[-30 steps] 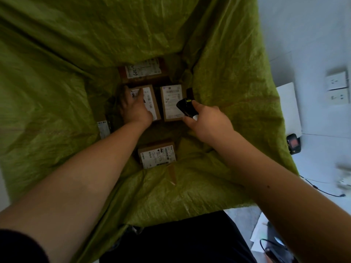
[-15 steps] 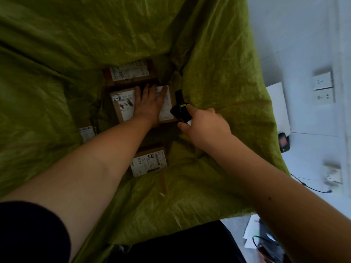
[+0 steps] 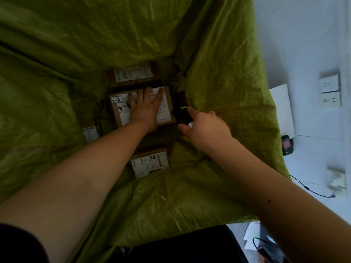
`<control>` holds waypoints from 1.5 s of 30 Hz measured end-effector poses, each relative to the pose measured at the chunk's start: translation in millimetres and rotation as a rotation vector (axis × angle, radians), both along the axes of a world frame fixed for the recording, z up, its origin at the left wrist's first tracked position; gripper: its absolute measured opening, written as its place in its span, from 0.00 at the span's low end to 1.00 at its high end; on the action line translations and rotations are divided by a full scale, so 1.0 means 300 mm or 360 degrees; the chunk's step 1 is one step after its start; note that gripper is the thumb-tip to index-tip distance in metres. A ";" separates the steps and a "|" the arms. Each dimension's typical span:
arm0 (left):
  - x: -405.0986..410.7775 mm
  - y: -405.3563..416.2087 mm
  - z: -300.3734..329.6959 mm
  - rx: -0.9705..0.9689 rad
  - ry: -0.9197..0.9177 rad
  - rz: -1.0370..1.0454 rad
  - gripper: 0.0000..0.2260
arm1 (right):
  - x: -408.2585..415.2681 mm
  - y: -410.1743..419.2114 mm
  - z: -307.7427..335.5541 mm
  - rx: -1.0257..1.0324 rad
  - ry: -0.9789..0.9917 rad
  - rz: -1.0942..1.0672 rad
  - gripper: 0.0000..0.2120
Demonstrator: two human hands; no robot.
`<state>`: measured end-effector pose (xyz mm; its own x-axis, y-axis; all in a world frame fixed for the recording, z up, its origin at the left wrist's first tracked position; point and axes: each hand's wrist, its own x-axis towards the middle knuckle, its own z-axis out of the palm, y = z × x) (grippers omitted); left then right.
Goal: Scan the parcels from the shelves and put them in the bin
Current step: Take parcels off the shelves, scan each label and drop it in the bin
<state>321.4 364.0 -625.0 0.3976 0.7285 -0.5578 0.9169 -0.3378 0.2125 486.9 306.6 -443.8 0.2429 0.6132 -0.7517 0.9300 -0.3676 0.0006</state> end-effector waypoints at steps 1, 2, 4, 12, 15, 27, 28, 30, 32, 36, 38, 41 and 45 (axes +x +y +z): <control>-0.006 -0.001 -0.001 0.0002 0.0001 0.0020 0.61 | -0.001 0.001 -0.001 -0.0003 0.0001 0.0002 0.35; -0.013 0.001 0.000 0.0000 0.0003 0.0053 0.61 | -0.001 0.001 -0.002 -0.0005 0.0003 0.0002 0.35; -0.024 0.010 -0.006 -0.0006 0.0015 0.0118 0.61 | 0.002 0.002 -0.003 0.0004 0.0019 -0.0003 0.35; -0.026 0.040 -0.024 -0.0009 0.0018 0.0039 0.59 | 0.003 -0.006 -0.008 0.0015 0.0018 0.0015 0.35; -0.028 0.038 -0.009 -0.0027 0.0057 0.0027 0.60 | -0.002 -0.005 -0.006 0.0002 0.0006 0.0023 0.35; -0.167 -0.076 0.216 -0.0002 0.0200 0.0130 0.65 | -0.025 -0.014 0.093 0.0066 0.0007 0.0135 0.35; -0.179 -0.086 0.248 0.0015 0.0211 0.0165 0.64 | -0.024 -0.017 0.107 0.0075 0.0012 0.0153 0.35; -0.198 -0.109 0.319 0.0048 0.0230 0.0238 0.62 | -0.021 -0.026 0.137 0.0100 0.0013 0.0222 0.35; -0.209 -0.130 0.390 0.0095 0.0239 0.0321 0.60 | -0.020 -0.036 0.168 0.0132 0.0012 0.0325 0.35; -0.222 -0.188 0.542 0.0219 0.0228 0.0483 0.57 | -0.027 -0.049 0.227 0.0199 0.0040 0.0519 0.35; -0.230 -0.226 0.619 0.0308 0.0228 0.0565 0.54 | -0.034 -0.049 0.255 0.0274 0.0093 0.0615 0.35; -0.258 -0.301 0.742 0.0471 0.0263 0.0691 0.51 | -0.064 -0.038 0.303 0.0379 0.0173 0.0786 0.35; -0.333 -0.424 0.907 0.0741 0.0301 0.0865 0.47 | -0.138 -0.015 0.399 0.0544 0.0260 0.1074 0.35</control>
